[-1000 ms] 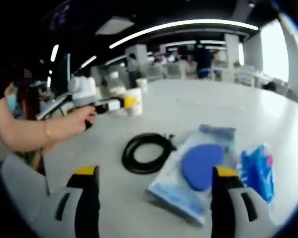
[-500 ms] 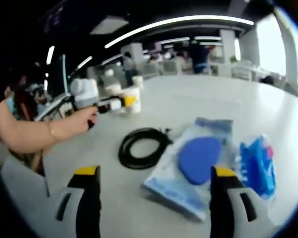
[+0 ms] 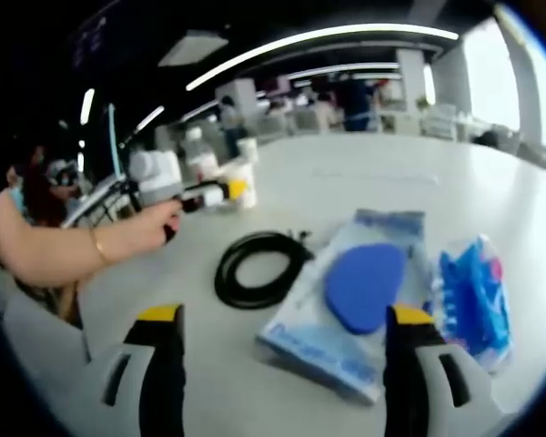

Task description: Arrange the tabletop items into an orderly group along one side of the table until the central work area is clear of visible clutter.

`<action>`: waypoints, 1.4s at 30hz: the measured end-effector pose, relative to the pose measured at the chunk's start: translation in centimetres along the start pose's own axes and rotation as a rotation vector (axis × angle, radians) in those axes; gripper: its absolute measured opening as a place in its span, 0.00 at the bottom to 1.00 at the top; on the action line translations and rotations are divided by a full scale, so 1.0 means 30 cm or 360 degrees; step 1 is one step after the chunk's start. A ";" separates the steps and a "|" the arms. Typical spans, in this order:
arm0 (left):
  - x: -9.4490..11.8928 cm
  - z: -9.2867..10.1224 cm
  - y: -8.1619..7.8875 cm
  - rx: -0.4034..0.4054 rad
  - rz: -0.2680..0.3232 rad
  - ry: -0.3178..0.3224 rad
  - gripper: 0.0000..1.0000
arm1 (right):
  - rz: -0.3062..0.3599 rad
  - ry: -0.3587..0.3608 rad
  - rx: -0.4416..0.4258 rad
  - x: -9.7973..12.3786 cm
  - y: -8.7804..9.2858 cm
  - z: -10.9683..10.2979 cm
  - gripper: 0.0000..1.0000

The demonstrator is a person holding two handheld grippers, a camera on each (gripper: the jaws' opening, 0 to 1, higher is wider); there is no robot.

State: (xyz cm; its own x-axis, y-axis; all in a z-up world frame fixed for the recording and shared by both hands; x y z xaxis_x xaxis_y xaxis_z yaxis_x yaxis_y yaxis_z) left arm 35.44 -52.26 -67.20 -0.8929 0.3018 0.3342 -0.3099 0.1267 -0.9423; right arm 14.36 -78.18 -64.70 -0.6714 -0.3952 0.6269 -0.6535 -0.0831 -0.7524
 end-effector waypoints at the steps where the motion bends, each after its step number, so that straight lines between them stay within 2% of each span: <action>1: -0.001 0.000 0.005 -0.0003 -0.0021 0.0000 0.37 | -0.0002 0.0002 0.0002 -0.001 0.000 0.001 0.89; 6: 0.002 0.000 0.029 0.0054 -0.0091 0.0019 0.40 | -0.0007 0.0011 -0.0002 -0.001 0.003 0.005 0.89; 9: 0.014 0.004 0.037 0.0061 -0.0088 0.0010 0.45 | -0.0005 0.0013 0.0000 0.000 0.004 0.003 0.89; 12: 0.021 0.023 0.037 0.0069 -0.0099 0.0081 0.49 | -0.0002 0.0011 -0.0002 0.001 0.005 0.003 0.90; 18: 0.045 0.046 0.023 0.0099 -0.0081 0.0132 0.61 | 0.0041 0.0017 -0.0001 0.008 -0.010 0.005 0.93; 21: 0.053 0.057 0.019 0.0117 -0.0075 0.0161 0.74 | 0.0067 0.0028 -0.0013 0.014 -0.019 0.009 0.95; 26: 0.071 0.079 0.018 0.0098 -0.0088 0.0261 0.85 | 0.0126 0.0073 -0.0059 0.027 -0.034 0.019 1.00; 31: 0.093 0.098 0.023 0.0078 -0.0113 0.0324 0.99 | 0.0121 0.0124 -0.0024 0.042 -0.034 0.024 1.00; 37: 0.122 0.126 0.030 0.0030 -0.0148 0.0418 1.00 | 0.0149 0.0204 -0.0069 0.074 -0.027 0.031 1.00; 39: 0.130 0.139 0.031 -0.0044 -0.0164 0.0436 1.00 | 0.0165 0.0243 -0.0084 0.086 -0.028 0.035 1.00; 42: 0.138 0.160 0.028 -0.0043 -0.0163 0.0488 1.00 | 0.0179 0.0283 -0.0110 0.102 -0.028 0.039 1.00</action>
State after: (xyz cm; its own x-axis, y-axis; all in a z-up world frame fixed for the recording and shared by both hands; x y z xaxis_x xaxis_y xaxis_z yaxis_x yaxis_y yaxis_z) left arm 29.92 -55.43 -66.70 -0.7163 0.5561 0.4216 -0.3806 0.1952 -0.9039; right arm 13.26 -80.39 -62.40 -0.7886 -0.2305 0.5700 -0.5891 0.0177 -0.8079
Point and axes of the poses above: the point that each gripper's makers call its tool centre point, and the gripper's own axes: x roughly backward along the fingers, z roughly to its right, y roughly out of its underside, the point moved 10 cm from there along x, roughly backward along the fingers, and after that the axes turned 8 degrees about -z, right-handed, at the moved point
